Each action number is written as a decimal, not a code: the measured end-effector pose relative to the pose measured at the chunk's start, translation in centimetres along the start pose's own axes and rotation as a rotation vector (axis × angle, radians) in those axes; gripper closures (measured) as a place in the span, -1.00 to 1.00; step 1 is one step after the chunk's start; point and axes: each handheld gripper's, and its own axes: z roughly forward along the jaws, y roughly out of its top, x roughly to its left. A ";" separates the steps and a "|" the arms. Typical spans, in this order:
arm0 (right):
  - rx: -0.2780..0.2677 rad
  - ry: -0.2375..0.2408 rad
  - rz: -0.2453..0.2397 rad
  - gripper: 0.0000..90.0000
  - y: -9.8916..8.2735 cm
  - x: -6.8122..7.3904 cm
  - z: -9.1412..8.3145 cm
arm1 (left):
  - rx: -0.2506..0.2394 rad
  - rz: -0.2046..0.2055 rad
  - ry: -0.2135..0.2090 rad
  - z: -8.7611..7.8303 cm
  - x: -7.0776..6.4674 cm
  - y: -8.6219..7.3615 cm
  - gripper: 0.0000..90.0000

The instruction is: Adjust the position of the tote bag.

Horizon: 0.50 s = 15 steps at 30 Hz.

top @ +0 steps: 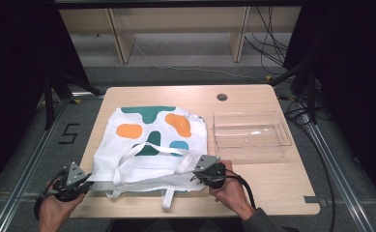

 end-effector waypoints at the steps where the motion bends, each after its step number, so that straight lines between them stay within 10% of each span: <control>1: -0.004 -0.002 -0.007 0.94 -0.1 -0.2 0.0 | 0.000 0.000 -0.014 -0.1 -0.5 0.0 0.78; 8: 0.000 -0.013 0.022 0.86 -1.4 -0.4 -0.7 | 0.003 0.030 -0.035 -0.7 -2.0 -0.2 0.75; 15: 0.049 -0.027 0.051 0.41 -2.3 0.0 -0.2 | 0.023 -0.011 -0.024 -0.5 -1.5 -0.4 0.19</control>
